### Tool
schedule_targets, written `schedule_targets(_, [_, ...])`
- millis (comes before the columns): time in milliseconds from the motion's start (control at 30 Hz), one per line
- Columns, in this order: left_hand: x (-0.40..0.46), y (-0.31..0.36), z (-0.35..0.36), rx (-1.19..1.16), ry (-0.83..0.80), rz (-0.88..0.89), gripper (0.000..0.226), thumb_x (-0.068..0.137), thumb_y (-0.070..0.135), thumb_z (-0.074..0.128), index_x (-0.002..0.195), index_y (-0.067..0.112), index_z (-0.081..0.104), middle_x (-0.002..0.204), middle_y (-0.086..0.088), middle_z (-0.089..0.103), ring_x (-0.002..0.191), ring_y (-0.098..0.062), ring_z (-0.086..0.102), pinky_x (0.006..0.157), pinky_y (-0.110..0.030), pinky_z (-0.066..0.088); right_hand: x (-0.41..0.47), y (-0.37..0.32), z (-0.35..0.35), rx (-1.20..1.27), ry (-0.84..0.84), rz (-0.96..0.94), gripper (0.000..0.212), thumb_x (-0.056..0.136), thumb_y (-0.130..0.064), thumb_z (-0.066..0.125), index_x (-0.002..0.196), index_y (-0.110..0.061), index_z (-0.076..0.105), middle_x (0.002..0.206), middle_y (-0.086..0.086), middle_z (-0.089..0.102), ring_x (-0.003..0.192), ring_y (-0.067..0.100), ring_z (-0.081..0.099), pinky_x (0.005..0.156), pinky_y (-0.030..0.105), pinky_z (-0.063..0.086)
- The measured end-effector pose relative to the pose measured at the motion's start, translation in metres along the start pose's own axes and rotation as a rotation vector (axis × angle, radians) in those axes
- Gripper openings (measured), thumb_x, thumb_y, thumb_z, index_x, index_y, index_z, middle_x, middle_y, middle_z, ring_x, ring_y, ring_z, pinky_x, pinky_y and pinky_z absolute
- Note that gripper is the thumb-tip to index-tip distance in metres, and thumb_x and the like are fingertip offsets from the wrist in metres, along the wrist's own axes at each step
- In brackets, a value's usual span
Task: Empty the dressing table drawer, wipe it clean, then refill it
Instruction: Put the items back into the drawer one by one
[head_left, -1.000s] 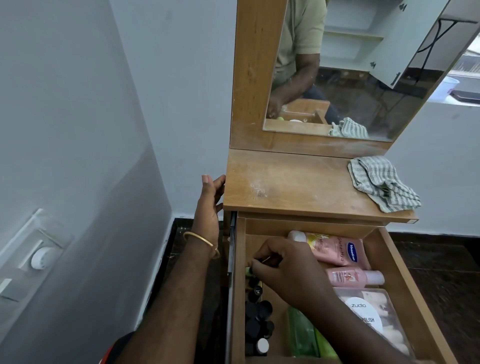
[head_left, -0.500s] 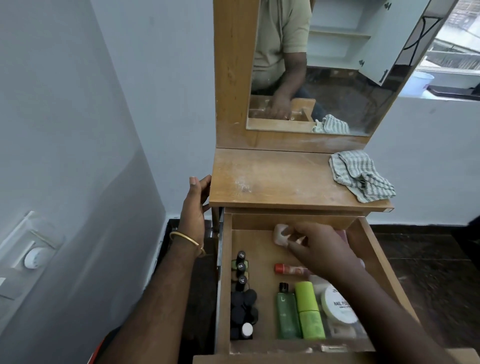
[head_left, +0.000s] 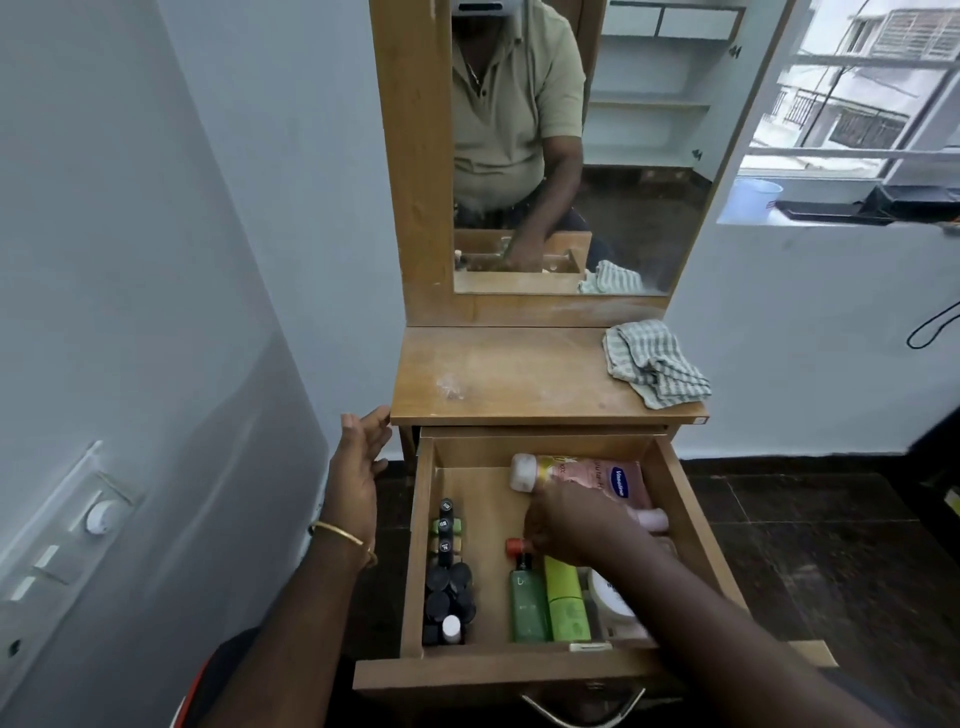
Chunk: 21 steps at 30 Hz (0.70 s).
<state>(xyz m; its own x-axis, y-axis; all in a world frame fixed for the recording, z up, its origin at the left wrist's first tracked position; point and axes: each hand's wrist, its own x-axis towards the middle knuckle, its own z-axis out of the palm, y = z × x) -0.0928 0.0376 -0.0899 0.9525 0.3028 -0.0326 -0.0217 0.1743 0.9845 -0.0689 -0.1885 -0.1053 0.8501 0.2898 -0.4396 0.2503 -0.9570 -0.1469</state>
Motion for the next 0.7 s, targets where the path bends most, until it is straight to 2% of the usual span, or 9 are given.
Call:
schedule_targets(200, [-0.016,0.007,-0.006,0.044,-0.01,0.011,0.086,0.076,0.079,0.027,0.133,0.022,0.056,0.14,0.004,0.056,0.13,-0.013,0.049,0.107,-0.038,0.034,0.002,-0.001,0.004,-0.034,-0.007,0.015,0.017,0.092,-0.026,0.063,0.105,-0.018,0.072,0.104,0.002,0.069,0.095,0.017,0.065,0.088,0.037,0.054])
schedule_targets(333, [-0.026,0.013,-0.005,0.049,-0.025,0.022,0.08,0.082,0.073,0.024,0.133,0.02,0.056,0.139,0.004,0.057,0.133,-0.016,0.047,0.103,-0.035,0.035,-0.006,-0.001,0.002,-0.078,0.027,0.022,0.014,0.092,-0.02,0.062,0.103,-0.017,0.07,0.103,0.004,0.069,0.094,0.019,0.065,0.087,0.037,0.054])
schedule_targets(500, [-0.039,0.023,0.001,0.065,-0.067,0.046,0.095,0.066,0.088,0.033,0.131,0.023,0.057,0.138,0.007,0.057,0.131,-0.012,0.048,0.11,-0.041,0.033,-0.014,-0.006,-0.003,0.006,0.069,-0.196,0.04,0.089,-0.01,0.065,0.125,-0.029,0.065,0.129,-0.005,0.064,0.117,0.018,0.059,0.096,0.038,0.051])
schedule_targets(600, [-0.045,0.029,0.002,0.063,-0.083,0.052,0.095,0.063,0.092,0.035,0.129,0.026,0.057,0.138,0.007,0.057,0.132,-0.012,0.048,0.11,-0.041,0.032,-0.018,-0.011,-0.007,-0.097,0.019,-0.245,0.039,0.092,-0.013,0.061,0.127,-0.029,0.064,0.131,-0.003,0.064,0.119,0.02,0.058,0.095,0.038,0.049])
schedule_targets(700, [-0.051,0.033,0.0,0.083,-0.09,0.064,0.1,0.055,0.1,0.038,0.124,0.031,0.06,0.135,0.01,0.059,0.13,-0.01,0.049,0.11,-0.042,0.033,-0.023,-0.011,-0.007,-0.07,0.05,-0.237,0.036,0.093,-0.015,0.059,0.126,-0.029,0.065,0.13,-0.003,0.065,0.118,0.02,0.058,0.094,0.038,0.047])
